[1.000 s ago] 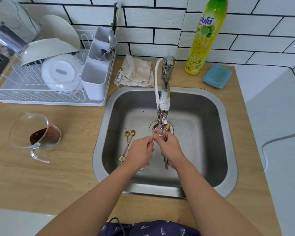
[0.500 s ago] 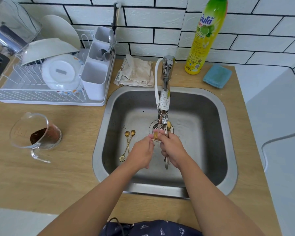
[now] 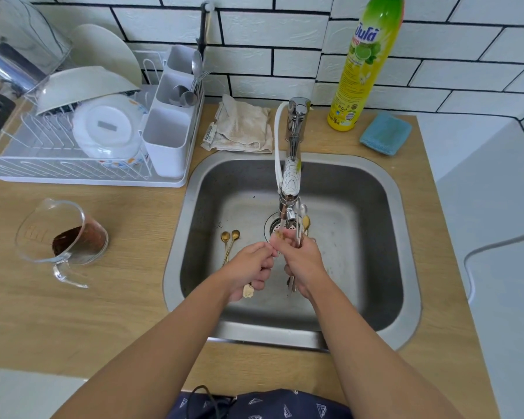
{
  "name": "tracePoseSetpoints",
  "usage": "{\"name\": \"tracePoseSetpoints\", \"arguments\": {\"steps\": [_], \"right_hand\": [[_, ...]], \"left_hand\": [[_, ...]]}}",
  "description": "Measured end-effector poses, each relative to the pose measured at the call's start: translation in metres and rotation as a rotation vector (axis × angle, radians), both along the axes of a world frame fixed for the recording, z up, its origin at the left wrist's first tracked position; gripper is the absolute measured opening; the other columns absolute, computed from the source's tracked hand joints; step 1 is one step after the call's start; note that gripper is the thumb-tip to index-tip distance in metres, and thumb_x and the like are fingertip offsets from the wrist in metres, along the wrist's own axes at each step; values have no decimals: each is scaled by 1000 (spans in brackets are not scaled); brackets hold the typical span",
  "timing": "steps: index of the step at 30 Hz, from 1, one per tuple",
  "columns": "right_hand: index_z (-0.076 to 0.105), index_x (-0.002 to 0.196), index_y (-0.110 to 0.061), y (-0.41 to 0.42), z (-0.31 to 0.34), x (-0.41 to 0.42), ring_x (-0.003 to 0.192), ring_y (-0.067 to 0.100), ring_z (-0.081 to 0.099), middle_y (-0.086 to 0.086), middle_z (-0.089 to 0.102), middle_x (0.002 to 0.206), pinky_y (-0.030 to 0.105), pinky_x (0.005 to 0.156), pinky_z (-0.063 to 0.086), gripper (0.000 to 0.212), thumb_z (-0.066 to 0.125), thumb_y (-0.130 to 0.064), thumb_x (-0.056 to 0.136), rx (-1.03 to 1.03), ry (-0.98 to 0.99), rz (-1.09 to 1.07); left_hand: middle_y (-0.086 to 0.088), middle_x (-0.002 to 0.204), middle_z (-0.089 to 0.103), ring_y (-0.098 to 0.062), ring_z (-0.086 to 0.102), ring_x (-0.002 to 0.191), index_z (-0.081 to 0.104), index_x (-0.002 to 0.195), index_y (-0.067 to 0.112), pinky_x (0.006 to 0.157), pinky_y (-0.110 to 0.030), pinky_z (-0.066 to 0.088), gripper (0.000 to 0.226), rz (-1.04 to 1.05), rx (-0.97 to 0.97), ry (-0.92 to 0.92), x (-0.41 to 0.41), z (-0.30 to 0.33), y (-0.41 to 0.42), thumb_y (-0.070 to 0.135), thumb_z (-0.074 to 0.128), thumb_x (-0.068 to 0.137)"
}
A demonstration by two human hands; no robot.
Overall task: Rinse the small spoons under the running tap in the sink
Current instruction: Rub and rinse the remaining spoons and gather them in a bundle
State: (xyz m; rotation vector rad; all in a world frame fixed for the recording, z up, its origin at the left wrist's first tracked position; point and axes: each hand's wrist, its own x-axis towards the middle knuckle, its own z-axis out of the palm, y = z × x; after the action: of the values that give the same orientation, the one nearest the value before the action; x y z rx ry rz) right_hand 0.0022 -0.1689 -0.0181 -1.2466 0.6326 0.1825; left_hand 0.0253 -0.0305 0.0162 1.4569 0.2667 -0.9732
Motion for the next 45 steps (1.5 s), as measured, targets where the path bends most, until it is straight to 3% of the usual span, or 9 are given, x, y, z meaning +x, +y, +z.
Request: {"name": "tracePoseSetpoints", "arguments": {"steps": [4, 9, 14, 21, 25, 29, 32, 38, 45], "right_hand": [[76, 88, -16, -3, 0, 5, 38, 1, 42, 2, 72, 75, 15, 38, 33, 17, 68, -27, 98, -46, 31, -89], [70, 116, -17, -3, 0, 0, 45, 1, 38, -3, 65, 77, 17, 39, 32, 25, 76, -21, 92, 55, -24, 65], [76, 85, -19, -4, 4, 8, 41, 7, 30, 6, 79, 82, 21, 36, 26, 24, 60, -27, 101, 60, 37, -64], [74, 110, -17, -5, -4, -4, 40, -1, 45, -14, 67, 60, 15, 38, 33, 26, 81, -28, 88, 17, -34, 8], [75, 99, -16, 0, 4, 5, 45, -3, 55, -5, 78, 77, 12, 45, 39, 14, 71, -29, 96, -75, 20, -44], [77, 102, -16, -4, 8, 7, 42, 5, 32, -7, 60, 59, 22, 40, 27, 26, 58, -34, 104, -3, 63, 45], [77, 105, -14, -15, 11, 7, 39, 0, 45, -16, 53, 48, 11, 40, 34, 18, 62, -23, 103, -64, -10, 70], [77, 87, -23, -57, 23, 19, 43, -4, 50, -13, 79, 79, 15, 53, 36, 22, 62, -27, 102, -206, -56, -272], [79, 85, -23, -46, 21, 12, 38, 1, 43, -4, 81, 100, 18, 46, 34, 27, 59, -26, 103, -134, -11, -353]], "left_hand": [[8, 58, 37, -7, 22, 44, 52, 94, 17, 35, -18, 21, 18, -4, -84, 80, -3, 1, 3, 27, 42, 105], [7, 57, 32, -6, 20, 41, 51, 89, 18, 33, -16, 21, 19, 118, -159, 139, 0, 3, 3, 24, 43, 105], [3, 60, 39, -9, 24, 43, 57, 93, 17, 37, -19, 21, 13, 36, -166, 142, -2, 2, 4, 25, 50, 101], [-5, 79, 72, -11, 47, 43, 64, 97, 9, 40, -23, 41, 23, -7, 143, -231, -2, -2, -6, 30, 54, 101], [0, 76, 75, -7, 47, 42, 68, 98, 25, 40, -22, 37, 14, -16, 251, -370, -4, -6, -11, 24, 54, 99], [12, 72, 72, 7, 54, 53, 70, 95, 27, 55, -24, 39, 17, -25, 361, -474, 4, -12, -12, 31, 54, 98], [13, 75, 69, 3, 56, 60, 71, 92, 21, 57, -19, 44, 22, -24, 254, -465, 13, -12, -19, 32, 54, 100], [11, 70, 68, -4, 58, 59, 67, 86, 21, 58, -17, 45, 21, -179, 191, -449, 21, -21, -17, 32, 56, 100], [16, 51, 51, -10, 44, 54, 62, 75, 22, 53, -29, 38, 25, 83, 268, -395, 20, -21, -33, 40, 64, 93]]}}
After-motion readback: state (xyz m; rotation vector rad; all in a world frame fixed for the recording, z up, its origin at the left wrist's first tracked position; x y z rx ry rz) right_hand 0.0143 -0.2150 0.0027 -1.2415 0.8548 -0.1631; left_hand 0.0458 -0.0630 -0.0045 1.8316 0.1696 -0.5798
